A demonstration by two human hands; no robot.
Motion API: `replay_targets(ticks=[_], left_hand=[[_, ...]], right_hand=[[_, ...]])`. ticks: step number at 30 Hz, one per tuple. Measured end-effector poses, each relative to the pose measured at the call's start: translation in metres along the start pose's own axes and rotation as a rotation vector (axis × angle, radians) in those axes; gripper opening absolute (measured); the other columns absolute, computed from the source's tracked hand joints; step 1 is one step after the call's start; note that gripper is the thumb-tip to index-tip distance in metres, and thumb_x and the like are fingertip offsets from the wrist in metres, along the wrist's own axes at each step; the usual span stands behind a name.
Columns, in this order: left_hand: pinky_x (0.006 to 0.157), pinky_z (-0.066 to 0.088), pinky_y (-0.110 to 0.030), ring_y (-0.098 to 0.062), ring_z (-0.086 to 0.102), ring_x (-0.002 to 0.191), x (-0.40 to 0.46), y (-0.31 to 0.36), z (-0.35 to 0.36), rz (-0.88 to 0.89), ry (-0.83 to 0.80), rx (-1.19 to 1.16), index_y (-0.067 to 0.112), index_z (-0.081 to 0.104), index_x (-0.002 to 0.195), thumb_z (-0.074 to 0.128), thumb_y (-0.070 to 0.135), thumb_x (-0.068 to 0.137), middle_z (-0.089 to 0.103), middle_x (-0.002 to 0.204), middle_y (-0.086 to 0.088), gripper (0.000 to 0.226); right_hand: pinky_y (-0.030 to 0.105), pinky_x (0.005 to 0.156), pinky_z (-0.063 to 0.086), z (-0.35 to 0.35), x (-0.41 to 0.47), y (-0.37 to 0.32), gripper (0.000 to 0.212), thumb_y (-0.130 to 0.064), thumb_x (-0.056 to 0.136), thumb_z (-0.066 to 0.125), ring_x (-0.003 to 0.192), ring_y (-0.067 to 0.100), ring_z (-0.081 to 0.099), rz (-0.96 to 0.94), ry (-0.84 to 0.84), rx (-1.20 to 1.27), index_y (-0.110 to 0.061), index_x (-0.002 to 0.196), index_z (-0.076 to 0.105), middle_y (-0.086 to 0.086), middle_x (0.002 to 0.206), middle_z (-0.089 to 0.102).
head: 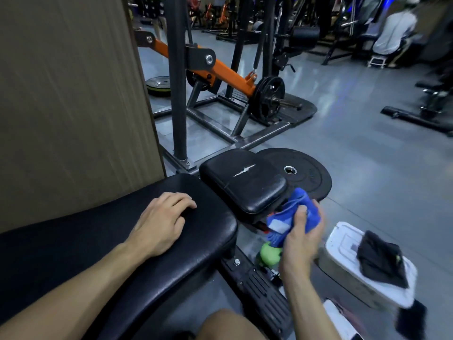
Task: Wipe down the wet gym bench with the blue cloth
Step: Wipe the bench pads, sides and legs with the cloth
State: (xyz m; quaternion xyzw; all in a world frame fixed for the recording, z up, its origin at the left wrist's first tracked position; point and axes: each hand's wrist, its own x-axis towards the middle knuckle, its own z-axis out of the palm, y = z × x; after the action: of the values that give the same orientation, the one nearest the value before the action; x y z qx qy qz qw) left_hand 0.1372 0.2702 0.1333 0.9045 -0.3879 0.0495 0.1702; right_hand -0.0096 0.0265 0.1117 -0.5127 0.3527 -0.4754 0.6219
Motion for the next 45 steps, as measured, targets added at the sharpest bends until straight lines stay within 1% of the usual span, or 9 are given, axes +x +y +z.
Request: replay_targets(ticks=[4, 6, 10, 14, 22, 27, 31, 37, 45], left_hand=[[0.107, 0.034, -0.028, -0.005, 0.040, 0.127, -0.001, -0.002, 0.005, -0.016, 0.009, 0.007, 0.038, 0.057, 0.123, 0.039, 0.020, 0.085, 0.051, 0.135, 0.022, 0.045], [0.105, 0.033, -0.026, -0.004, 0.040, 0.126, 0.001, -0.003, 0.007, -0.018, 0.019, 0.005, 0.039, 0.057, 0.122, 0.041, 0.019, 0.084, 0.050, 0.134, 0.023, 0.045], [0.104, 0.033, -0.026, -0.003, 0.041, 0.125, 0.003, -0.003, 0.008, -0.020, 0.031, 0.011, 0.038, 0.057, 0.121, 0.041, 0.019, 0.084, 0.050, 0.133, 0.024, 0.044], [0.102, 0.033, -0.026, -0.007, 0.043, 0.125, 0.003, -0.001, 0.008, -0.001, 0.018, 0.042, 0.035, 0.058, 0.122, 0.041, 0.017, 0.084, 0.052, 0.133, 0.021, 0.046], [0.104, 0.037, -0.029, -0.006, 0.042, 0.128, 0.002, 0.002, 0.006, -0.020, -0.016, 0.071, 0.036, 0.057, 0.125, 0.038, 0.016, 0.083, 0.051, 0.136, 0.020, 0.050], [0.104, 0.037, -0.028, -0.006, 0.043, 0.128, 0.005, 0.002, 0.006, -0.030, -0.015, 0.071, 0.035, 0.057, 0.125, 0.035, 0.017, 0.081, 0.051, 0.135, 0.020, 0.053], [0.104, 0.037, -0.028, -0.006, 0.045, 0.127, 0.006, 0.004, 0.007, -0.035, -0.024, 0.083, 0.034, 0.058, 0.125, 0.029, 0.021, 0.080, 0.053, 0.134, 0.020, 0.055], [0.107, 0.039, -0.030, -0.004, 0.044, 0.129, 0.008, 0.004, 0.005, -0.048, -0.064, 0.060, 0.036, 0.057, 0.127, 0.031, 0.020, 0.080, 0.050, 0.136, 0.023, 0.056], [0.109, 0.034, -0.027, -0.003, 0.042, 0.130, 0.010, 0.003, 0.002, -0.068, -0.079, 0.037, 0.039, 0.054, 0.126, 0.038, 0.020, 0.077, 0.048, 0.138, 0.025, 0.056]], right_hand=[[0.007, 0.115, 0.012, 0.042, -0.049, 0.031, 0.063, -0.046, 0.094, 0.054, 0.152, 0.004, 0.009, -0.067, -0.287, -0.194, -0.038, 0.152, 0.031, -0.018, 0.164, 0.016], [0.009, 0.114, -0.002, 0.056, -0.046, 0.043, 0.071, -0.049, 0.092, 0.053, 0.151, 0.003, -0.012, -0.106, -0.304, -0.265, -0.041, 0.155, 0.023, -0.023, 0.164, -0.007], [0.029, 0.120, 0.006, 0.063, 0.018, 0.045, 0.072, -0.044, 0.091, 0.059, 0.153, 0.011, -0.005, -0.095, -0.235, -0.315, -0.038, 0.155, 0.026, -0.012, 0.167, -0.005], [0.014, 0.113, 0.023, 0.063, 0.079, 0.027, 0.074, -0.033, 0.095, 0.061, 0.152, 0.013, 0.015, 0.057, -0.194, -0.296, -0.024, 0.158, 0.022, 0.000, 0.167, 0.012], [0.034, 0.119, 0.017, 0.062, 0.013, 0.029, 0.088, -0.043, 0.097, 0.058, 0.154, 0.016, -0.002, 0.116, -0.265, -0.405, -0.032, 0.159, -0.003, 0.002, 0.166, -0.016], [0.036, 0.116, 0.029, 0.060, 0.094, 0.015, 0.080, -0.045, 0.092, 0.064, 0.145, 0.024, 0.032, 0.041, -0.360, -0.613, -0.019, 0.156, 0.024, 0.010, 0.160, 0.028], [0.025, 0.081, 0.054, 0.068, 0.146, 0.001, 0.047, -0.052, 0.086, 0.066, 0.090, 0.023, 0.067, -0.016, -0.555, -0.826, -0.025, 0.123, 0.061, 0.001, 0.109, 0.068], [0.035, 0.076, 0.051, 0.126, 0.204, -0.005, 0.047, -0.064, 0.081, 0.064, 0.081, 0.021, 0.068, -0.022, -0.915, -1.045, -0.020, 0.095, 0.067, 0.005, 0.091, 0.074], [0.044, 0.087, 0.040, 0.230, 0.171, 0.016, 0.061, -0.071, 0.087, 0.040, 0.114, 0.041, 0.056, -0.467, -0.877, -1.434, -0.018, 0.115, 0.052, 0.020, 0.124, 0.061]])
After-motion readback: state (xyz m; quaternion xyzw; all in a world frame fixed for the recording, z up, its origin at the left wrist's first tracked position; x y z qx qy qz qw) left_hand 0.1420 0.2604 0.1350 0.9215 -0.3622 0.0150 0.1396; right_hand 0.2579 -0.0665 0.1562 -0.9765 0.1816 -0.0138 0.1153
